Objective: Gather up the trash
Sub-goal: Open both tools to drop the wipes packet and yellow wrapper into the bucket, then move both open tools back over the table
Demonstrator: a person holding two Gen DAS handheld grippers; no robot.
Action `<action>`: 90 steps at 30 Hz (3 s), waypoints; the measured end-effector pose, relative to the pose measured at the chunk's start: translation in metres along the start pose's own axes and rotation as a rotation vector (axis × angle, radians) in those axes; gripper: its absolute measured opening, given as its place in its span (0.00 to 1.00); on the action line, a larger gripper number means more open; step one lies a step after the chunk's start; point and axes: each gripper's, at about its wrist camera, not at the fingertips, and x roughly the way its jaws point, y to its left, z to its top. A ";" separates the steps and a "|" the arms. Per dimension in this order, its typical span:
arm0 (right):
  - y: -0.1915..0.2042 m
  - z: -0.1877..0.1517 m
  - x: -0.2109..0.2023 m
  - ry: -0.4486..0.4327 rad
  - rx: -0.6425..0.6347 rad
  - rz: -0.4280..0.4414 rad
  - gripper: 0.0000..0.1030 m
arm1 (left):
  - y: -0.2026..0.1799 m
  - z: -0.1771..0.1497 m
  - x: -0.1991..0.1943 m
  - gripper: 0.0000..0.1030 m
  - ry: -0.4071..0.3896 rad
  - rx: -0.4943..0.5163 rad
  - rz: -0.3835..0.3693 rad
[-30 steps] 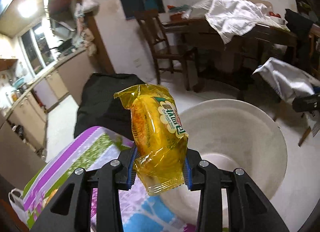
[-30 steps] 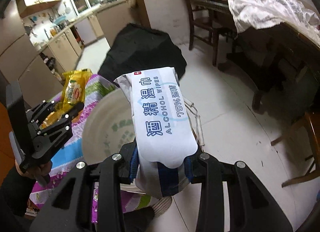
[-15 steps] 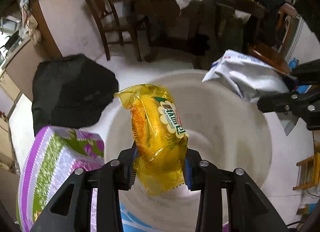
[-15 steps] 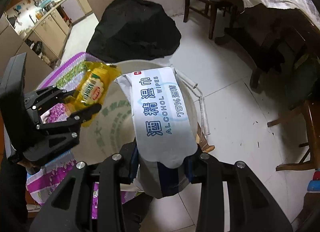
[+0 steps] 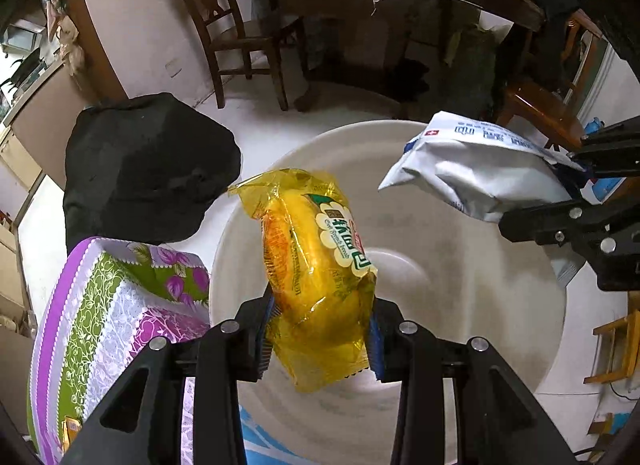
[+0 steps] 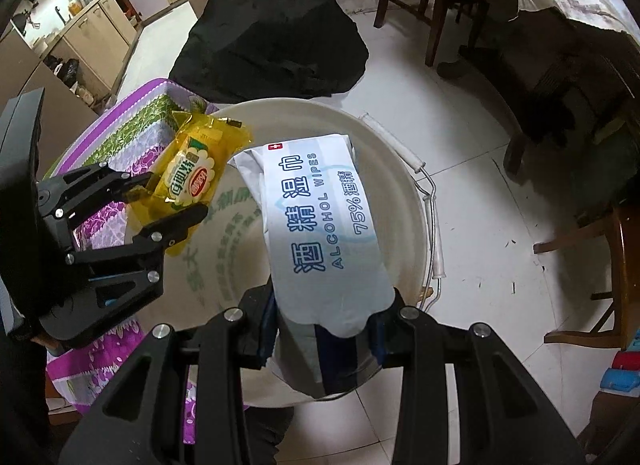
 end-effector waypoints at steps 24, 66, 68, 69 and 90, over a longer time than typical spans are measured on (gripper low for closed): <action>-0.005 0.000 -0.001 -0.046 0.010 -0.002 0.51 | 0.010 -0.010 -0.008 0.52 -0.023 -0.041 0.073; 0.139 -0.155 -0.019 -0.606 -0.191 0.132 0.66 | 0.027 -0.256 -0.143 0.67 -0.271 -0.480 0.425; 0.154 -0.162 -0.015 -0.606 -0.200 0.160 0.66 | 0.035 -0.280 -0.154 0.67 -0.274 -0.525 0.461; 0.159 -0.164 -0.014 -0.606 -0.204 0.163 0.66 | 0.039 -0.291 -0.160 0.67 -0.272 -0.548 0.480; 0.312 -0.173 0.043 -0.455 -0.456 0.372 0.57 | 0.080 -0.474 -0.233 0.67 -0.181 -1.006 0.741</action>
